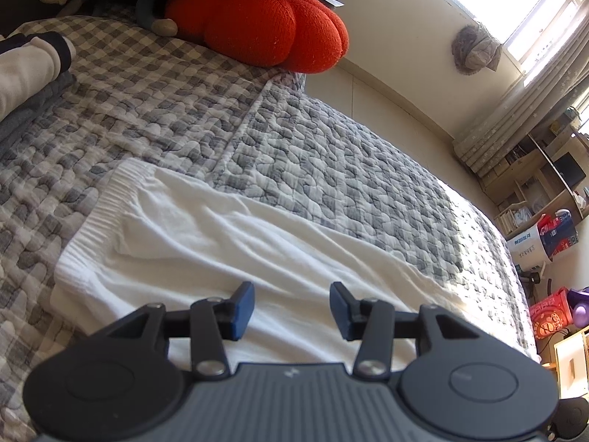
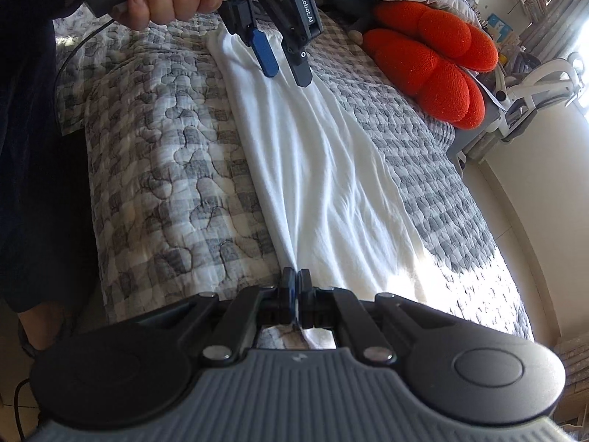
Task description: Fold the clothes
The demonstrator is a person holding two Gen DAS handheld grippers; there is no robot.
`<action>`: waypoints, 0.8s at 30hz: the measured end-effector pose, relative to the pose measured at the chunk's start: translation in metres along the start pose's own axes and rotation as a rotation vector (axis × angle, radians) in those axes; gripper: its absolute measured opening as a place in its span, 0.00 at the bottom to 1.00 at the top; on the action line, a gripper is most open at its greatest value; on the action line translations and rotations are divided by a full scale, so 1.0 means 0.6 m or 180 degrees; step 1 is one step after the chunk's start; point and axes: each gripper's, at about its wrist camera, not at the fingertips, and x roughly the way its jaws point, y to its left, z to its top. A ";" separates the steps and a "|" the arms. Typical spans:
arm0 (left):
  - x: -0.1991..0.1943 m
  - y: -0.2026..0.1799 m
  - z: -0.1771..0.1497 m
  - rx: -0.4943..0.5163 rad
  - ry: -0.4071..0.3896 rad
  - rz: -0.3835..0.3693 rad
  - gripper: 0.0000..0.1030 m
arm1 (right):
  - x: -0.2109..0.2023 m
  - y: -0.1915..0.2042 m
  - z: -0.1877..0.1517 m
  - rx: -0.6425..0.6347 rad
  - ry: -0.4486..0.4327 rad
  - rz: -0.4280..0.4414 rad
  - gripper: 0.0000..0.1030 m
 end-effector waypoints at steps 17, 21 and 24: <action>-0.123 0.125 -0.058 -0.0999 -0.0395 0.0079 0.60 | 0.000 0.032 0.001 -0.0409 -0.0183 -0.0136 0.18; -0.101 0.175 -0.075 -0.1551 -0.0177 0.0019 0.60 | -0.003 0.035 -0.003 -0.0468 -0.0209 -0.0177 0.23; -0.093 0.184 -0.068 -0.1749 -0.0225 -0.0016 0.62 | 0.001 0.040 -0.006 -0.0561 -0.0199 -0.0274 0.26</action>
